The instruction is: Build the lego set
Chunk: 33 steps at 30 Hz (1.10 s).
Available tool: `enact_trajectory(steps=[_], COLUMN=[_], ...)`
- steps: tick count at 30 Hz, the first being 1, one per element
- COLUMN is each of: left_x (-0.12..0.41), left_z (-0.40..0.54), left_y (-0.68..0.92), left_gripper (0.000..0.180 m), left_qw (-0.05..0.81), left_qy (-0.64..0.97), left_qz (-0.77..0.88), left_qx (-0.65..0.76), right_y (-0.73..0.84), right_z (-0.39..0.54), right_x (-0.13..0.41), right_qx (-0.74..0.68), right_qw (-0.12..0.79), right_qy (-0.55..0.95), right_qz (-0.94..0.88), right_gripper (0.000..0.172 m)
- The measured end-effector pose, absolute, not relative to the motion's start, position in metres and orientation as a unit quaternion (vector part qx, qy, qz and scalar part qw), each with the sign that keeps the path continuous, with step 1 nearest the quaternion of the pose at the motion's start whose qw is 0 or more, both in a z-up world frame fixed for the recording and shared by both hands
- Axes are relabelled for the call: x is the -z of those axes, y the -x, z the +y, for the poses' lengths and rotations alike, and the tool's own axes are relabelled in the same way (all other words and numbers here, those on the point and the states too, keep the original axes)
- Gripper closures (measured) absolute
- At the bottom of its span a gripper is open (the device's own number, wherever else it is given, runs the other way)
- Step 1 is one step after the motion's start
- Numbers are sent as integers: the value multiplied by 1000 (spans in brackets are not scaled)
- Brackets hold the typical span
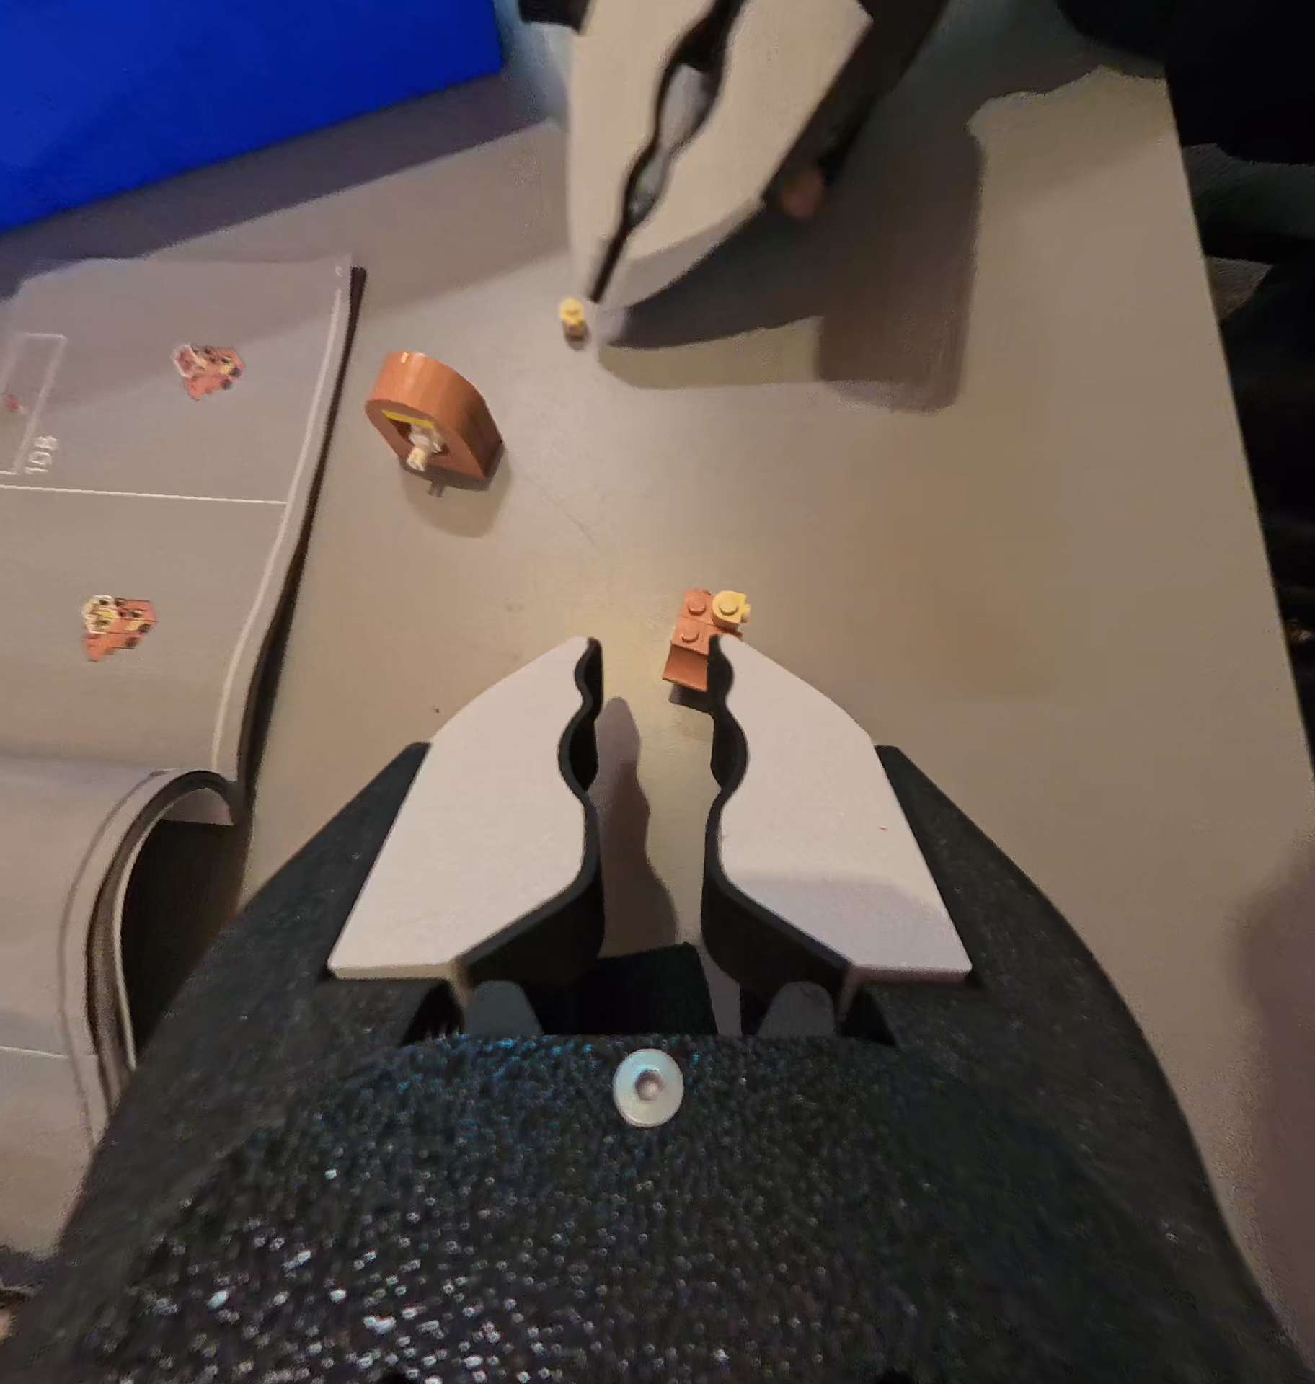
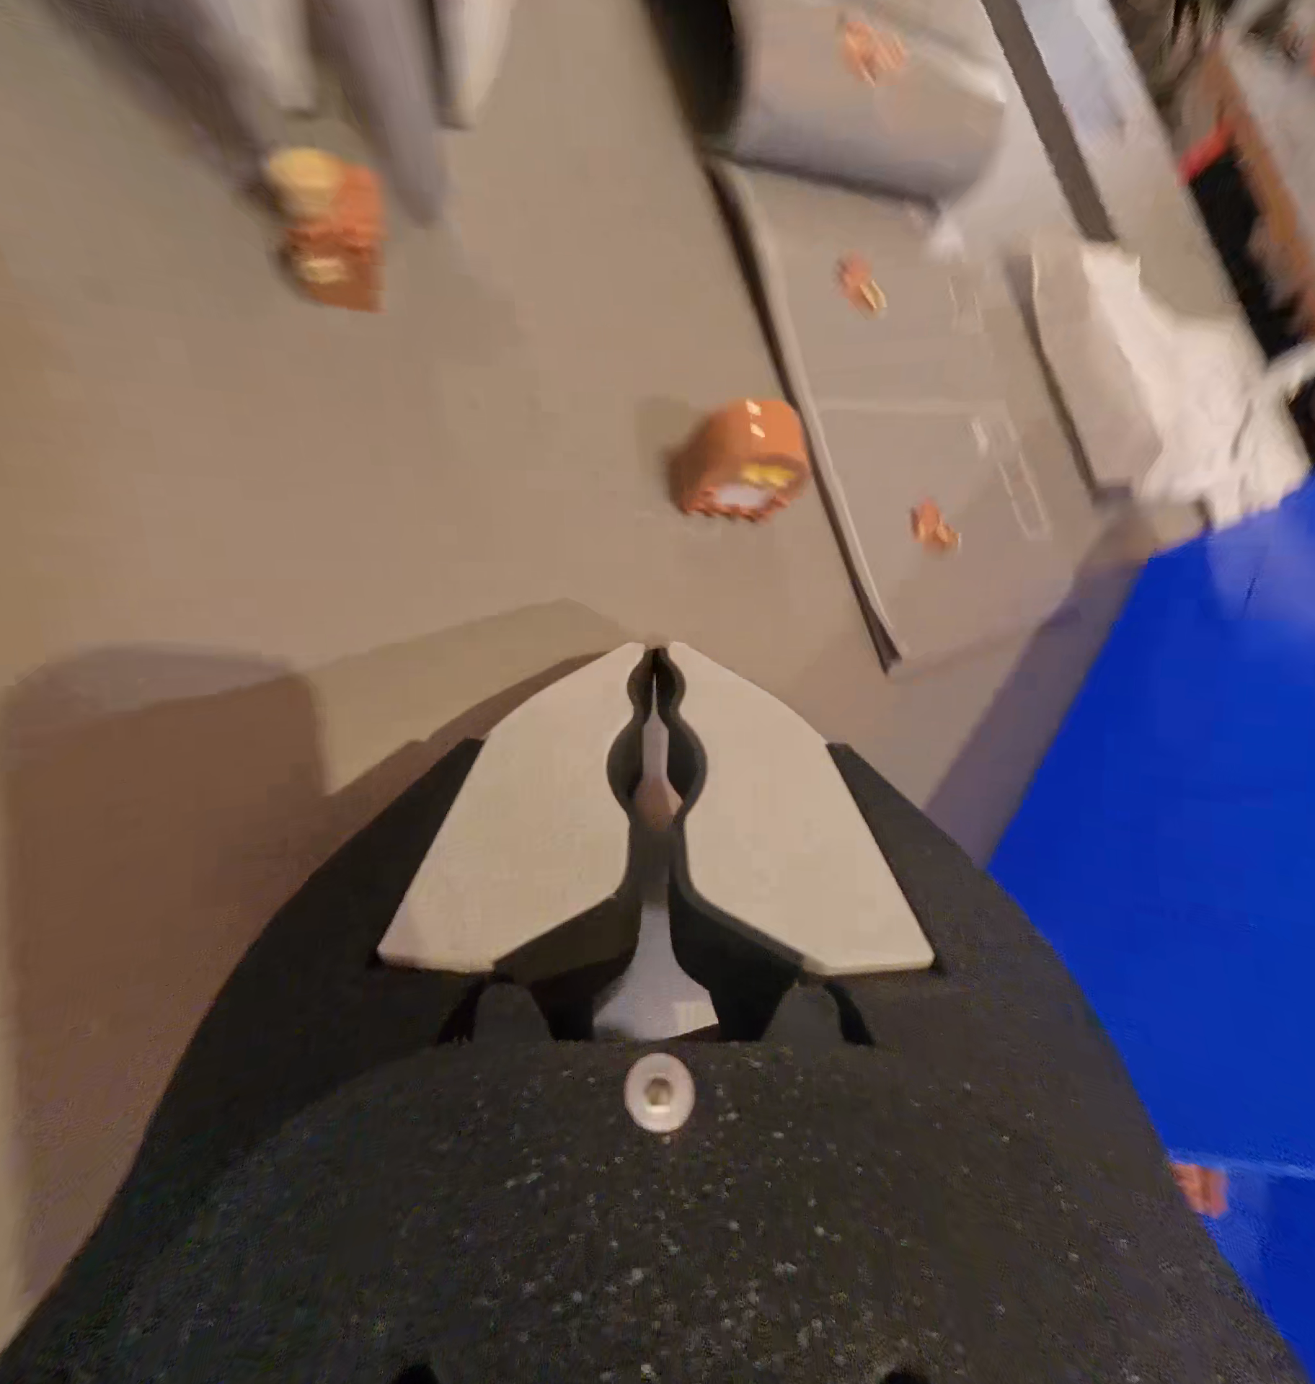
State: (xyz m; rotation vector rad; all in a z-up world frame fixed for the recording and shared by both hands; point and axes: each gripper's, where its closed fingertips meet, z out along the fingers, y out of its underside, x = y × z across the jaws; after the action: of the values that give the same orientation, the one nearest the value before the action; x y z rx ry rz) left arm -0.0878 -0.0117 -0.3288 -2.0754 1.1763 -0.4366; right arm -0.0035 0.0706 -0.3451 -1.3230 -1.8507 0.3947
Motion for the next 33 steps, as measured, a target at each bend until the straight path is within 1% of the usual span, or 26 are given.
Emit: enact_trajectory(steps=[2, 4, 7, 10, 13, 18, 20, 25, 29, 33], left_x=[326, 322, 314, 307, 302, 298, 298, 298, 293, 296], left_z=[-10, -5, 6, 15, 24, 33, 35, 36, 39, 44], left_y=[86, 85, 86, 89, 95, 107, 109, 112, 116, 124], left_gripper=[155, 156, 157, 159, 161, 162, 163, 163, 164, 165], left_qw=[363, 379, 415, 442, 463, 483, 486, 487, 501, 504], left_qy=[796, 793, 789, 790, 794, 803, 805, 807, 803, 809], left_qz=[455, 450, 430, 402, 373, 331, 322, 319, 309, 290], left_qx=[166, 160, 147, 140, 127, 110, 110, 98, 95, 88], right_y=[0, -2, -7, -13, -12, 1, 10, 12, 5, 8], right_z=[55, 46, 55, 75, 87, 92, 77, 58, 76, 78], right_x=[343, 341, 340, 343, 345, 345, 344, 335, 330, 342], right_qx=[-141, -154, -159, -148, -140, -110, -127, -183, -201, -175], right_qw=[430, 438, 438, 416, 405, 417, 416, 432, 439, 409], right_qy=[455, 450, 528, 631, 665, 645, 616, 576, 601, 614], right_qz=[-767, -763, -710, -638, -611, -631, -657, -670, -637, -652], right_gripper=[172, 171, 166, 166, 166, 167, 166, 158, 158, 159])
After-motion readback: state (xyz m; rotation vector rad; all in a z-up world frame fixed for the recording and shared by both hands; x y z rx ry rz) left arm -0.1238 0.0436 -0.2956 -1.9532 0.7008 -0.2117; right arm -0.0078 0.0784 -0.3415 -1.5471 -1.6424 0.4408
